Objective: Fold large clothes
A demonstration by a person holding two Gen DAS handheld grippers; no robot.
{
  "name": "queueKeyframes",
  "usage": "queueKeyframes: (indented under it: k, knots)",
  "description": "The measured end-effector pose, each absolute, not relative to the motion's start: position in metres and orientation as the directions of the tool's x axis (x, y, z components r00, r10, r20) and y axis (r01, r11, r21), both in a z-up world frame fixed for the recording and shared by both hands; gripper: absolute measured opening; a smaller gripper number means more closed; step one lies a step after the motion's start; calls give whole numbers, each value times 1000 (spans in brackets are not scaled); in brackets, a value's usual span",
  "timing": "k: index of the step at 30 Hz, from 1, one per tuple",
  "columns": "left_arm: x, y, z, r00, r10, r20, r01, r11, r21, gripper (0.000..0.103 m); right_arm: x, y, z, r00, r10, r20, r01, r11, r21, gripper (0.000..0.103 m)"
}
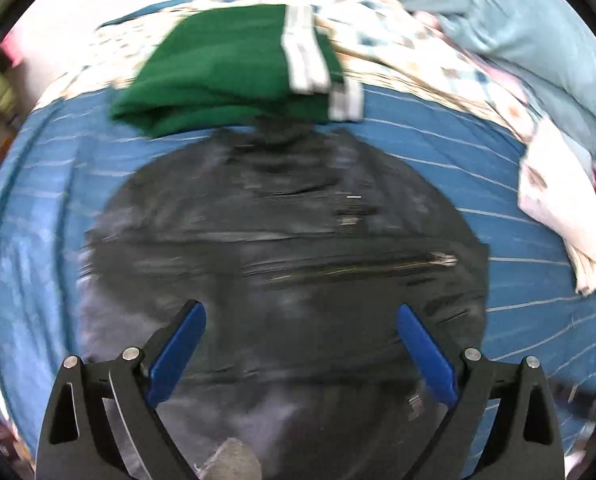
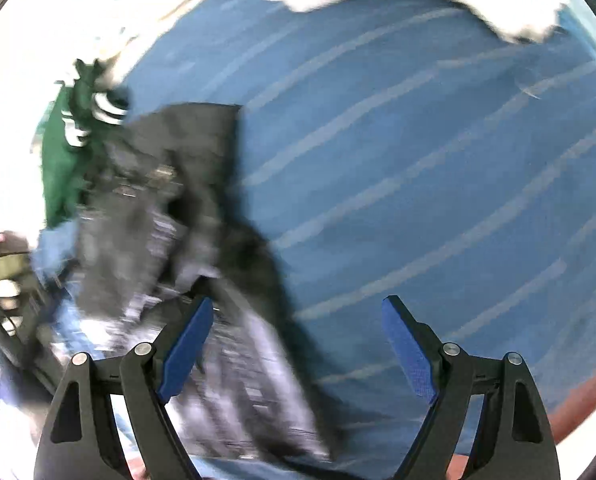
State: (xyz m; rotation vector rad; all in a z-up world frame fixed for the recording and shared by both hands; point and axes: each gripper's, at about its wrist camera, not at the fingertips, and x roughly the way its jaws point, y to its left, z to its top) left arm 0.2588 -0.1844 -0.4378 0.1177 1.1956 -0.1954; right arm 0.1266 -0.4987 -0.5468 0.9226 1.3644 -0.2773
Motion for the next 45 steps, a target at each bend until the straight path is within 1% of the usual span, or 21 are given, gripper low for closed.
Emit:
queueKeyframes:
  k: [4, 5, 6, 8, 9, 10, 11, 12, 14, 18, 20, 23, 26, 27, 29, 32, 34, 36, 38, 41, 45]
  knots:
    - [246, -119, -440, 376, 72, -924, 86, 990, 112, 98, 192, -478, -554, 312, 430, -847, 575, 624, 529, 86]
    - [246, -98, -448, 373, 139, -917, 40, 985, 166, 98, 213, -469, -561, 320, 456, -831, 545, 628, 555, 79]
    - [248, -85, -454, 363, 179, -915, 18, 980, 199, 98, 217, -456, -562, 314, 465, -828, 531, 637, 559, 77]
    - [253, -58, -473, 331, 254, -909, -39, 966, 256, 98, 249, -435, -582, 234, 430, -872, 521, 701, 486, 71]
    - [254, -46, -478, 325, 271, -906, -62, 962, 266, 98, 255, -430, -589, 204, 418, -886, 515, 724, 460, 70]
    - [257, -38, -484, 321, 281, -904, -82, 960, 269, 98, 267, -418, -604, 115, 375, -920, 496, 781, 380, 66]
    - [260, -31, -490, 320, 282, -904, -99, 959, 265, 98, 272, -408, -613, 52, 300, -952, 481, 828, 288, 27]
    - [264, -25, -495, 320, 284, -904, -110, 959, 262, 98, 274, -404, -614, 53, 277, -959, 475, 838, 268, 19]
    - [271, -19, -504, 313, 282, -907, -123, 959, 255, 98, 271, -396, -603, 77, 208, -975, 464, 858, 220, 12]
    - [278, -14, -500, 333, 238, -912, -129, 970, 206, 98, 249, -405, -565, 152, 123, -981, 550, 814, 188, 9]
    - [285, -17, -501, 343, 220, -913, -114, 975, 192, 98, 238, -412, -559, 147, 82, -986, 603, 782, 155, 9]
    - [298, -19, -511, 343, 237, -909, -93, 971, 219, 98, 234, -415, -584, 91, 118, -989, 619, 771, 148, 10]
    - [315, -16, -539, 316, 251, -915, -50, 968, 248, 103, 235, -423, -607, 41, 174, -984, 659, 735, 157, 12]
    - [319, -15, -547, 302, 238, -923, -35, 971, 238, 103, 235, -428, -602, 41, 197, -980, 694, 699, 169, 13]
    - [321, -12, -545, 281, 218, -935, -34, 976, 217, 103, 236, -432, -588, 32, 175, -984, 714, 685, 145, 23]
    - [309, -8, -520, 292, 186, -938, -40, 982, 182, 103, 235, -423, -554, 146, 165, -976, 679, 700, 220, 23]
    - [298, -11, -508, 313, 197, -929, -28, 980, 198, 103, 241, -405, -548, 181, 191, -965, 604, 752, 263, 23]
    - [295, -15, -511, 336, 233, -913, -19, 970, 241, 103, 246, -385, -567, 160, 257, -953, 547, 780, 302, 23]
    - [297, -18, -529, 341, 301, -890, -16, 949, 315, 103, 245, -379, -597, 88, 302, -949, 551, 779, 299, 23]
    - [306, -19, -551, 342, 286, -895, -28, 955, 295, 103, 254, -373, -637, 26, 298, -954, 570, 780, 259, 17]
    - [306, -23, -549, 355, 305, -884, -48, 950, 309, 103, 264, -370, -638, -39, 274, -961, 572, 794, 203, 17]
